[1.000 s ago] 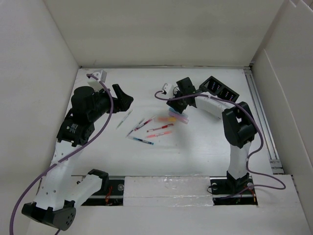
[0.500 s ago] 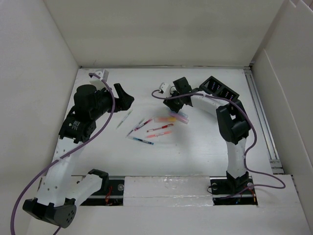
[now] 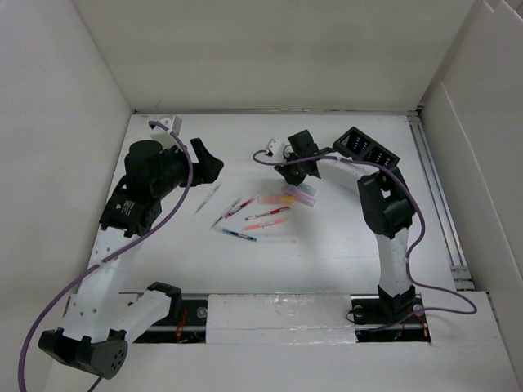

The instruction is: Organize the desk

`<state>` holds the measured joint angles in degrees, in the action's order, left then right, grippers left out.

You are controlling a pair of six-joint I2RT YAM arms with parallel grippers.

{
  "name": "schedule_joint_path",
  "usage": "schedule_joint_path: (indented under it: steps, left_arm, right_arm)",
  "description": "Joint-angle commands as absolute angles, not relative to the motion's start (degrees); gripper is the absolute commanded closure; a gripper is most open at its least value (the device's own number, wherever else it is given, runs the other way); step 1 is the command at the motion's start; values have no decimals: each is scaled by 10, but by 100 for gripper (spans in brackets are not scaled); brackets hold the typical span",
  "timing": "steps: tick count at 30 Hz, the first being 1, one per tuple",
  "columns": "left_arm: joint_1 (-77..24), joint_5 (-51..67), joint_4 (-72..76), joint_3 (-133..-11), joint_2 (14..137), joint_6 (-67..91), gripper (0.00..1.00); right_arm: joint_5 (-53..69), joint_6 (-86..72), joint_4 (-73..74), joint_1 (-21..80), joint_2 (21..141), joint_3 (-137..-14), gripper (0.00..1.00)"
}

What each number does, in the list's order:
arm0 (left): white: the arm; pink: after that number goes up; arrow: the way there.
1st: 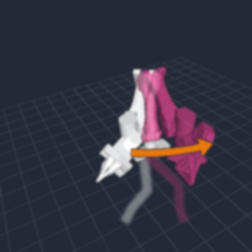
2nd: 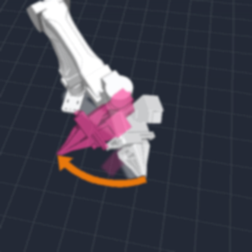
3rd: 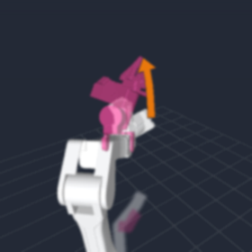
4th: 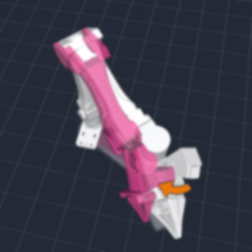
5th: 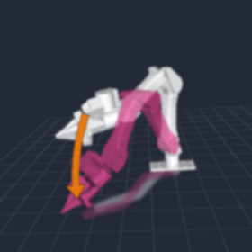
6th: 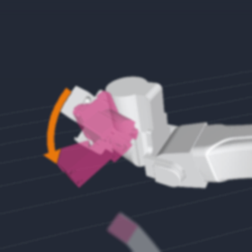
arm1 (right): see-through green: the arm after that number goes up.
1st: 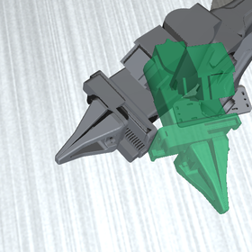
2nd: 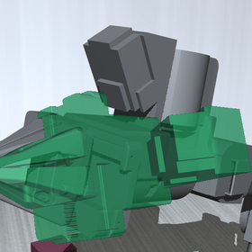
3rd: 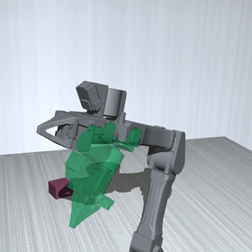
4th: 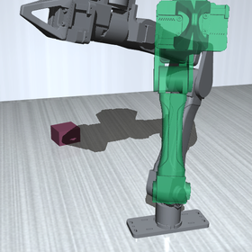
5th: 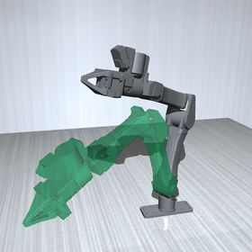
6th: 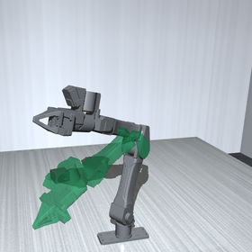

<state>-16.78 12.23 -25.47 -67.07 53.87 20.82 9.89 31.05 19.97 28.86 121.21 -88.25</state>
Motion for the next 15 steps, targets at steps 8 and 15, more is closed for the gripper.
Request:
schedule_joint_path:
  steps: [8,15]
  left_arm:
    - [-168,137,-209,-680,553,205,26]
    - [-168,174,-182,-675,565,214,26]
  right_arm:
    - [137,299,118,256,1100,-903,100]
    - [227,208,-13,155,919,-804,100]
